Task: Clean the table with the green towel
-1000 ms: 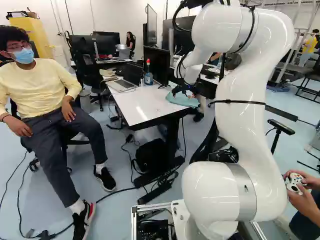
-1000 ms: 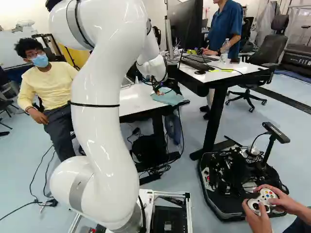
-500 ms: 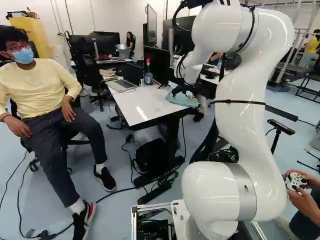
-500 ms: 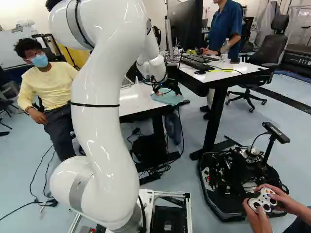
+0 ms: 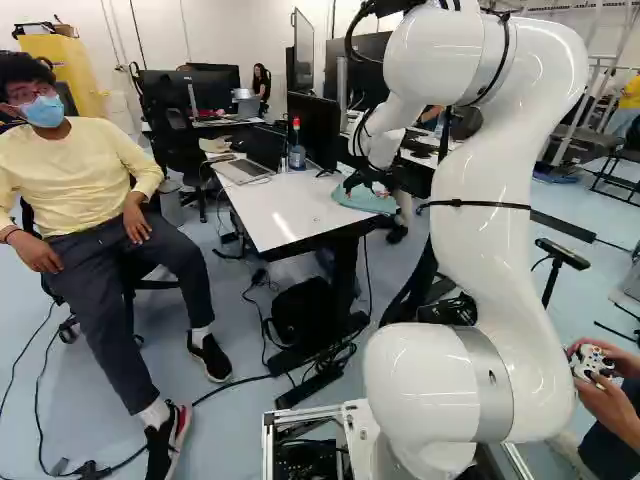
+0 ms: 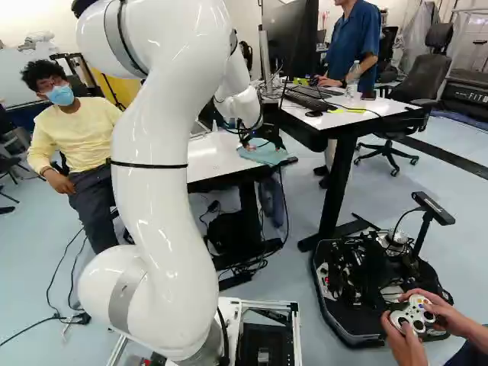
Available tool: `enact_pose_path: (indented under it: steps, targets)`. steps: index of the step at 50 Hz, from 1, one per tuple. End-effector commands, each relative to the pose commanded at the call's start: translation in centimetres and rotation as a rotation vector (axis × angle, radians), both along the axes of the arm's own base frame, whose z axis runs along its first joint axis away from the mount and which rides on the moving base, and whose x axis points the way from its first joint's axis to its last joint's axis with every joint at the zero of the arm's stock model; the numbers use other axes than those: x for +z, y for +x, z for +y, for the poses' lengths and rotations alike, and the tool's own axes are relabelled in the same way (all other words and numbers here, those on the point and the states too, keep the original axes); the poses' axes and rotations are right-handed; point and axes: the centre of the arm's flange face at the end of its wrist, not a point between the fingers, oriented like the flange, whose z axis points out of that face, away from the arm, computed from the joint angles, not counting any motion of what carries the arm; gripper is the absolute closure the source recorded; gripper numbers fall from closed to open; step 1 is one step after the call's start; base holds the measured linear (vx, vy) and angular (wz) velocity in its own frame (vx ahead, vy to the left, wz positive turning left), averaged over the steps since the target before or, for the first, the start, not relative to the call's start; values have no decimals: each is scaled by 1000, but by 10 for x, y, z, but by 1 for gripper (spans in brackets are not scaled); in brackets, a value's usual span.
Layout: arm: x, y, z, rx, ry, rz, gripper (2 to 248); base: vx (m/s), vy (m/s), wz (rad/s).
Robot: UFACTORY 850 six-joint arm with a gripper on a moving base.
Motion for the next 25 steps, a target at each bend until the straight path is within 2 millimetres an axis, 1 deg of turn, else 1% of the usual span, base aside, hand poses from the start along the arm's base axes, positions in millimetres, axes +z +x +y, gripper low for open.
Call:
enact_pose_path:
  steps: [8, 9, 13, 14, 18, 19, 24, 25]
  targets:
    - [0, 0, 0, 0, 0, 0, 3, 0, 0, 0]
    - [0, 0, 0, 0, 0, 0, 11, 0, 0, 0]
    - [0, 0, 0, 0, 0, 0, 11, 0, 0, 0]
    - [0, 0, 0, 0, 0, 0, 24, 0, 0, 0]
    - [0, 0, 0, 0, 0, 0, 24, 0, 0, 0]
    - [0, 0, 0, 0, 0, -1, 36, 0, 0, 0]
    - [0, 0, 0, 0, -1, -5, 36, 0, 0, 0]
    - [0, 0, 0, 0, -1, -6, 48, 0, 0, 0]
